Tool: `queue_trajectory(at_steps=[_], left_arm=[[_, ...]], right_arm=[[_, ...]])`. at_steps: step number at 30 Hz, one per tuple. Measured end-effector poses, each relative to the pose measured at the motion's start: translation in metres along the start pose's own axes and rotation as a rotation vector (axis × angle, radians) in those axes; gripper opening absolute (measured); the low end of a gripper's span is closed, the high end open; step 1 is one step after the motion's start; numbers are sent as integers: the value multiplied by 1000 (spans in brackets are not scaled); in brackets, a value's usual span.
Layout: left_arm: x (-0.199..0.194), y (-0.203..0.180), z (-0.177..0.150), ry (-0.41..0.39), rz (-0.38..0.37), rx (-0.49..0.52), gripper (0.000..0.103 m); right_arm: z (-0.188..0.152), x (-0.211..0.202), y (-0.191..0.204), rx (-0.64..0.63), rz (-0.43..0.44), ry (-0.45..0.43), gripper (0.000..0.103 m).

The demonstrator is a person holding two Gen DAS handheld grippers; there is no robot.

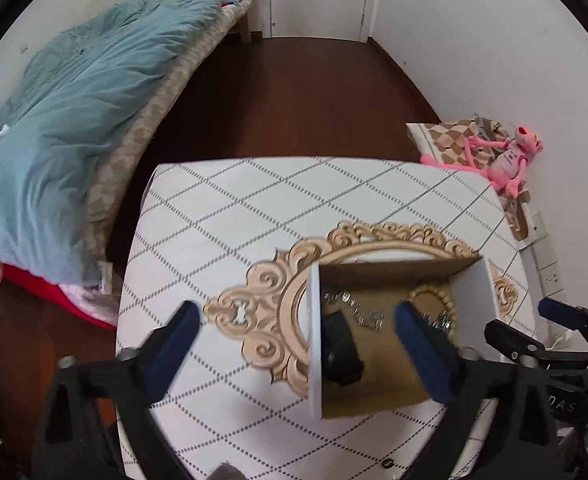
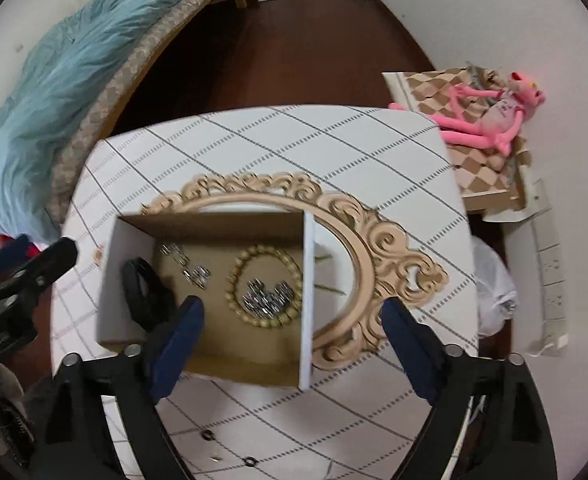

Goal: Organize jewelry
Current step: 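Withdraw both tools from the box toward the remaining jewelry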

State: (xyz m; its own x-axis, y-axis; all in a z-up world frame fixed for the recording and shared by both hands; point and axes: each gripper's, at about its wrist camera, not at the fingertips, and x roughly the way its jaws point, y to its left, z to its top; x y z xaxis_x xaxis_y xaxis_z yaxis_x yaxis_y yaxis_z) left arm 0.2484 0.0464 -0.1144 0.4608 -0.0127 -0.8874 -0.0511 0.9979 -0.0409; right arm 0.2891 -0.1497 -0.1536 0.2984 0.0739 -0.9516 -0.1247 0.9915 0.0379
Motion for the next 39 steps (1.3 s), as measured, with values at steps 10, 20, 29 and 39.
queue_trajectory(at_steps=[10, 20, 29, 39], left_arm=[[5, -7, -39, 29, 58, -2, 103], [-20, -16, -57, 12, 60, -22, 103], [-81, -19, -74, -100, 57, -24, 103], [-134, -23, -99, -165, 40, -13, 103]], right_arm=[[-36, 2, -11, 28, -64, -22, 98], [-55, -35, -16, 35, -92, -114, 98], [-83, -96, -16, 49, -106, -250, 98], [-120, -158, -14, 56, -111, -375, 98]])
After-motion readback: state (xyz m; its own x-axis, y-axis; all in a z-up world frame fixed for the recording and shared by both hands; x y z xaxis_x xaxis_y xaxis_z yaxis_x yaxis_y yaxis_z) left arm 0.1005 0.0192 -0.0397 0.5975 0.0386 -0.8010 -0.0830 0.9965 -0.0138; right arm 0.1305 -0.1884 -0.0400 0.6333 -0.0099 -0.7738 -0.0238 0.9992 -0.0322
